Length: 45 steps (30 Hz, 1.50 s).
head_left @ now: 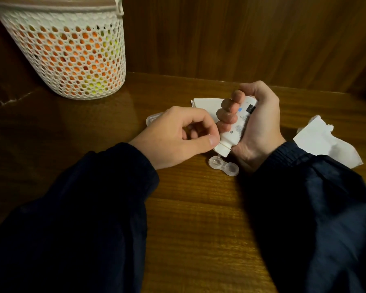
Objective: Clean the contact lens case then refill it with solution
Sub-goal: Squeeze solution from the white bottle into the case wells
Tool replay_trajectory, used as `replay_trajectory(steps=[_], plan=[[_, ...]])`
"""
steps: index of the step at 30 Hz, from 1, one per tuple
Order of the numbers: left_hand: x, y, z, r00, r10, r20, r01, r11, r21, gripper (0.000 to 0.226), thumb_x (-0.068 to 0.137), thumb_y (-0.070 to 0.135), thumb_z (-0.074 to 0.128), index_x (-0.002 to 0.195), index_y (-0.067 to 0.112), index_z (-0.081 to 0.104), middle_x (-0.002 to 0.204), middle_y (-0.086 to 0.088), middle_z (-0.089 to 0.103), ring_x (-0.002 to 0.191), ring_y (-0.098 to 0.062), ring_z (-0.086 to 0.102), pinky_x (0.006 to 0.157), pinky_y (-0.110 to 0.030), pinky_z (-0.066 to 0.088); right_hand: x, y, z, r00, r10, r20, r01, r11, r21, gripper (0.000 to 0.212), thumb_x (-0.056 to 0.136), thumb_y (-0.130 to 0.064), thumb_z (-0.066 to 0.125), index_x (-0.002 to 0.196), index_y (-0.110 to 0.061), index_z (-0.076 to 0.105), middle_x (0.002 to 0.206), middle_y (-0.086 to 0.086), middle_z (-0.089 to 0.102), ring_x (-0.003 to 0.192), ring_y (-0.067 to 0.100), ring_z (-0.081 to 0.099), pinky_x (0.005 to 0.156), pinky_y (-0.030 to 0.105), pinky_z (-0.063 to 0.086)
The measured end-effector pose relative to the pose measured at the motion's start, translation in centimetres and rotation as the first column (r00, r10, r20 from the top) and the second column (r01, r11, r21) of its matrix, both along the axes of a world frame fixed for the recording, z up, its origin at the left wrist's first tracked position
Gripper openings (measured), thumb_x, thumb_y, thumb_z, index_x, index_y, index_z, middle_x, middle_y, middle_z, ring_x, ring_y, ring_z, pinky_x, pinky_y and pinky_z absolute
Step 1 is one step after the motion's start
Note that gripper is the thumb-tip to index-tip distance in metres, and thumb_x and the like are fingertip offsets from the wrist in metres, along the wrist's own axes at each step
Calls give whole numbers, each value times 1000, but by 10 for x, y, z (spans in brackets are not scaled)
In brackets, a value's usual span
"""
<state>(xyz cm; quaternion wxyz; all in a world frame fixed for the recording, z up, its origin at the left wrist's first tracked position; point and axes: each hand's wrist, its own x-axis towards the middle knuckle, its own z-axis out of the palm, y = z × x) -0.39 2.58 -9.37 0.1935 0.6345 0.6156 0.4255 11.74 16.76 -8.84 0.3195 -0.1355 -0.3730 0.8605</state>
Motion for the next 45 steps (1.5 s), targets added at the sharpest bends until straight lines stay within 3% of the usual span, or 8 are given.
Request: replay_trajectory(steps=[32, 45], plan=[[-1, 1, 0, 1000, 7, -2, -7, 1000, -19, 3, 97, 17, 74, 96, 17, 77, 94, -2, 73, 86, -30, 63, 70, -45, 52, -1, -3, 1, 1000, -18, 12, 18, 999, 29, 31, 91, -20, 44, 60, -19, 46, 55, -3, 39, 41, 12, 35, 41, 20, 31], [-1, 0, 0, 1000, 4, 6, -4, 1000, -18, 4, 97, 18, 74, 95, 16, 77, 96, -8, 73, 86, -36, 62, 69, -53, 52, -2, -3, 2, 1000, -15, 10, 14, 999, 37, 32, 92, -20, 43, 60, -19, 46, 55, -2, 39, 41, 12, 34, 41, 20, 31]])
